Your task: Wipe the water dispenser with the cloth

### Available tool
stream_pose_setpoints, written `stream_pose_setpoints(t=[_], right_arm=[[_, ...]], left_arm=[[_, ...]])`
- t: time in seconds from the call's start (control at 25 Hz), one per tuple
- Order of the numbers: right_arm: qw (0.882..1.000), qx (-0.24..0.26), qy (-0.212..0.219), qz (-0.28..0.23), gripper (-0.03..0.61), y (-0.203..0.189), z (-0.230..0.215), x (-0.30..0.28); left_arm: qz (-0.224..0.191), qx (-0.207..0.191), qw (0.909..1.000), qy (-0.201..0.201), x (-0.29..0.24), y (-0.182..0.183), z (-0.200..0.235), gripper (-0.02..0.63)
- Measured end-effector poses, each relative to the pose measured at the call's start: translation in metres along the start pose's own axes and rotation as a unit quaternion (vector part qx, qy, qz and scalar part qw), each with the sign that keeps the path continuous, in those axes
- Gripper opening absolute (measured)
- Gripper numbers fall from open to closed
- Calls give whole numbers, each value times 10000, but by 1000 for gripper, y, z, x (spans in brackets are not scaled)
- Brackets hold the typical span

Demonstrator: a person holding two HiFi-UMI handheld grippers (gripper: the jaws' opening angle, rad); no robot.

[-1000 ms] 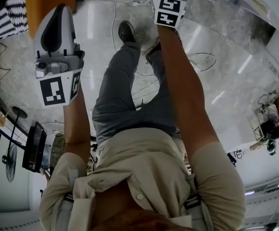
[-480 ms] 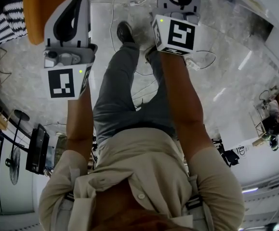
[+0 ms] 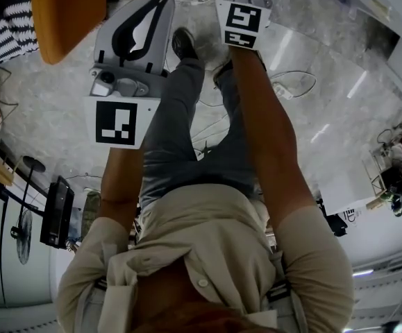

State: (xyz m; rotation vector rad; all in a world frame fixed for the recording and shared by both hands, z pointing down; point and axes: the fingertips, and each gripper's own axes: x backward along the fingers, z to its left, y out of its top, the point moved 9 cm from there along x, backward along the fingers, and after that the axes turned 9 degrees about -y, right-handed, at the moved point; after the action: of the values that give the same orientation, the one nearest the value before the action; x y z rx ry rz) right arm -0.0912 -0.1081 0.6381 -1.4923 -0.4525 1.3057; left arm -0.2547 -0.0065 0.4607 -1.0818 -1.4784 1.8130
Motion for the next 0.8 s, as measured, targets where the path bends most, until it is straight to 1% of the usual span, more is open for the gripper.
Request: stream_pose_setpoints(t=[0.12,0.2,0.28,0.48,0.6,0.72,0.8], right_arm=[[9979,-53,65,644,77,-39,0,-24],[9959,-82,92,900,77,-52,-3,-34],[9958,-65,112,908,77,-49,-4,-35],[9976,-227,108,644,77,-31,1,-21],[9976,-120,178,655,77,-43,-2,-26],[9954,-213,-111,928,78,-70,-32,-33],[9947,-100,-284,984,78,-76,-56,-32]], left_arm=[[78,-8,9999,106,6,-6,8,21],[102,-6,9998,195,10,-9,14,21],[121,-15,9995,279,14,-12,20,21],[180,89,9988,450,16,-21,23,21],[183,74,9988,458,11,-22,18,21],[213,34,9987,453,7,-25,14,21],[230,45,9985,486,6,-27,11,21]])
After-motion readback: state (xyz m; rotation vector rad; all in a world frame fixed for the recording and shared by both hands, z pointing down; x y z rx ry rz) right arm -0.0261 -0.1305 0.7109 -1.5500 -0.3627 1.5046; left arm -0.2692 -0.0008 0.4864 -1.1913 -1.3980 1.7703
